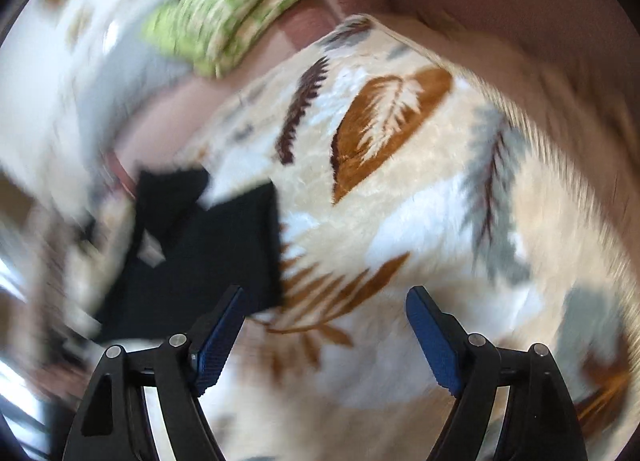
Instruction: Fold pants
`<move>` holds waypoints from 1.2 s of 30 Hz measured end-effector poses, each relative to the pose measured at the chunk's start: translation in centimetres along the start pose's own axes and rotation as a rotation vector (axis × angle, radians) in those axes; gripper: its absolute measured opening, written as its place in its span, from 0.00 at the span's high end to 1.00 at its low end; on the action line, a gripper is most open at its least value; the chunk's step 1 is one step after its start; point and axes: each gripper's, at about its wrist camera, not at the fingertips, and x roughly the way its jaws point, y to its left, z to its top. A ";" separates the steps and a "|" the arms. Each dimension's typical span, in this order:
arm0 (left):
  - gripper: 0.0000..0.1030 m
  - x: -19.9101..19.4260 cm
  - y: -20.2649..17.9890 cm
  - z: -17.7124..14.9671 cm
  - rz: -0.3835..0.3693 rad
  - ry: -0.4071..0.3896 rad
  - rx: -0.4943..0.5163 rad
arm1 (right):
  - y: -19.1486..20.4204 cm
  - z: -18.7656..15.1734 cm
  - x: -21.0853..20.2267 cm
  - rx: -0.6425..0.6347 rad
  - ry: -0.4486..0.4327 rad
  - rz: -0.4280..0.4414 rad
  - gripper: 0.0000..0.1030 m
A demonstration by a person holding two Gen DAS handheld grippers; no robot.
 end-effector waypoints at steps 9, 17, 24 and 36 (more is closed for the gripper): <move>0.87 0.7 -0.3 0.4 -0.028 -0.018 -0.027 | -1.9 -0.3 0.7 0.283 0.041 0.269 0.21; 0.90 0.2 -2.0 0.1 -0.024 -0.043 0.050 | 0.0 0.2 4.0 0.231 0.131 0.291 0.47; 0.96 0.1 -1.7 -0.2 0.011 -0.052 0.026 | 0.7 0.5 6.0 0.248 0.156 0.276 0.96; 0.97 -10.9 -0.9 -6.2 -0.002 -0.115 -0.043 | 1.6 -1.6 -1.1 0.166 0.069 0.314 0.96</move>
